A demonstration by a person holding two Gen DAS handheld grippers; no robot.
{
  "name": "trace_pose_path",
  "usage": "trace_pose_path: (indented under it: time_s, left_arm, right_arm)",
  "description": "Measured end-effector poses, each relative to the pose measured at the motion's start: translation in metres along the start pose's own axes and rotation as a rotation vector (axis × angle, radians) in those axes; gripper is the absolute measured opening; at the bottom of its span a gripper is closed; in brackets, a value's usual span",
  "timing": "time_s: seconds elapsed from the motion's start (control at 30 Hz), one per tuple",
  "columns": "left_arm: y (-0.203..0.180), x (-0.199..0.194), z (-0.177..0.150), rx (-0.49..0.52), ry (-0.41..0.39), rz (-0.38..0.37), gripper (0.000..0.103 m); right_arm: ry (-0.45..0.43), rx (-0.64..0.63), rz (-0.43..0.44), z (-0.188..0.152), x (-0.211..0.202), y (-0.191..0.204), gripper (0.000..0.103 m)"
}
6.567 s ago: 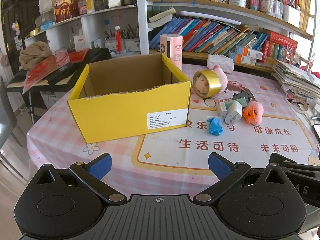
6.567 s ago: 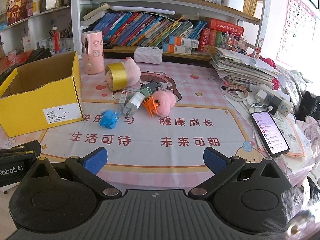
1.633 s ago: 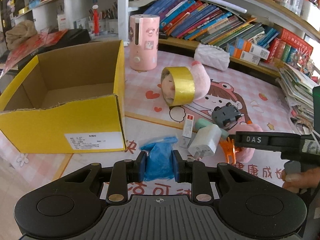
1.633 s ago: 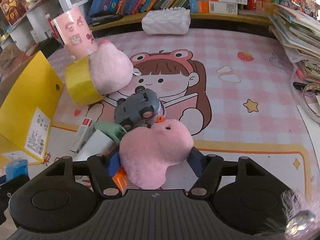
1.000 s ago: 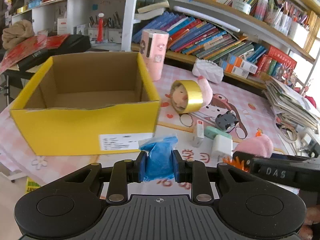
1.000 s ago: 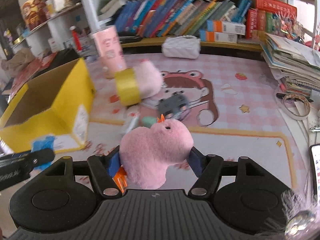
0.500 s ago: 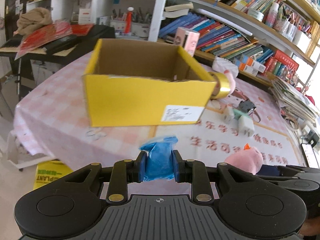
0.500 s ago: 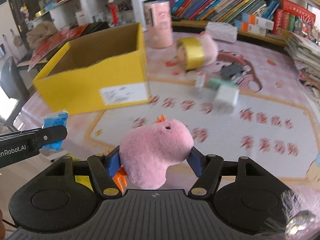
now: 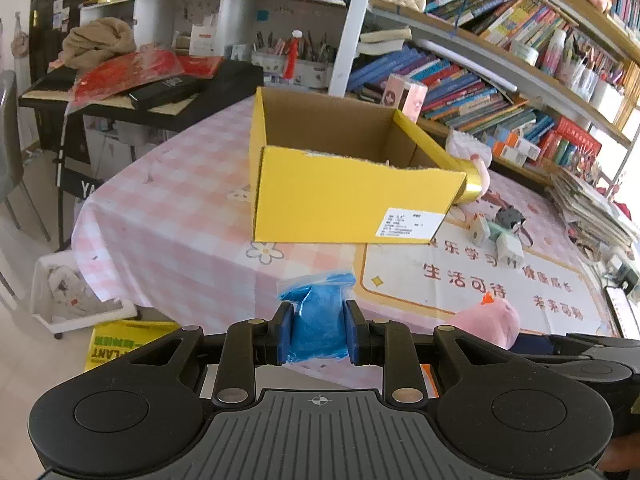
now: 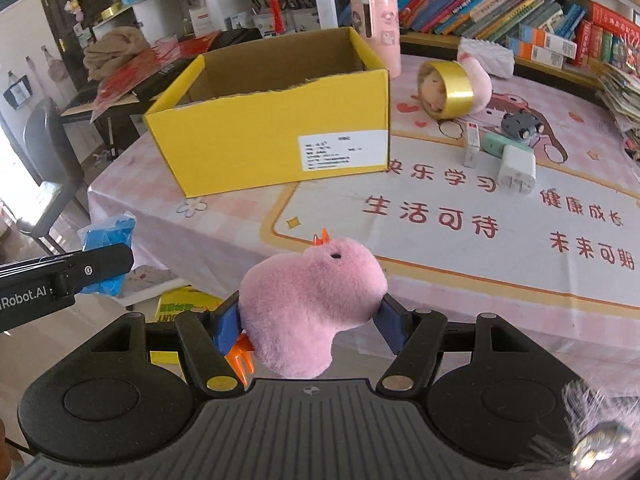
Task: Organize objects
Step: 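Lift the blue plush with the left gripper while the right carries the pink plush to the box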
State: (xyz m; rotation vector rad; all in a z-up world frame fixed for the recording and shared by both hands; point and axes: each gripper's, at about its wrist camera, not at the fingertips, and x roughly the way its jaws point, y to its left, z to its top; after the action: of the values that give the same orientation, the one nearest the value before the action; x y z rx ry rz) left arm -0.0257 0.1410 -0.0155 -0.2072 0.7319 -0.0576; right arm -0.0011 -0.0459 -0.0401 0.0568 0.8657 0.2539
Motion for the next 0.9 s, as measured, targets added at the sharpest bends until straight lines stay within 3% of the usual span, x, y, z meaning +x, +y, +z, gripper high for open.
trace_pose_path:
  time_s: [0.5,0.67,0.9]
  left_arm:
    - [0.008,-0.016,0.013,0.023,-0.085,-0.032,0.025]
    - [0.006,-0.019,0.040,0.042,-0.156,-0.045,0.025]
    - [0.003,-0.010,0.091,0.041,-0.272,-0.041,0.025]
  right_arm:
    - [-0.059,-0.028,-0.029,0.006,-0.014,0.018,0.066]
    - [-0.160,-0.056,-0.039,0.032,-0.025,0.022,0.066]
    - [-0.310,-0.083,-0.022,0.092,-0.033,0.024,0.066]
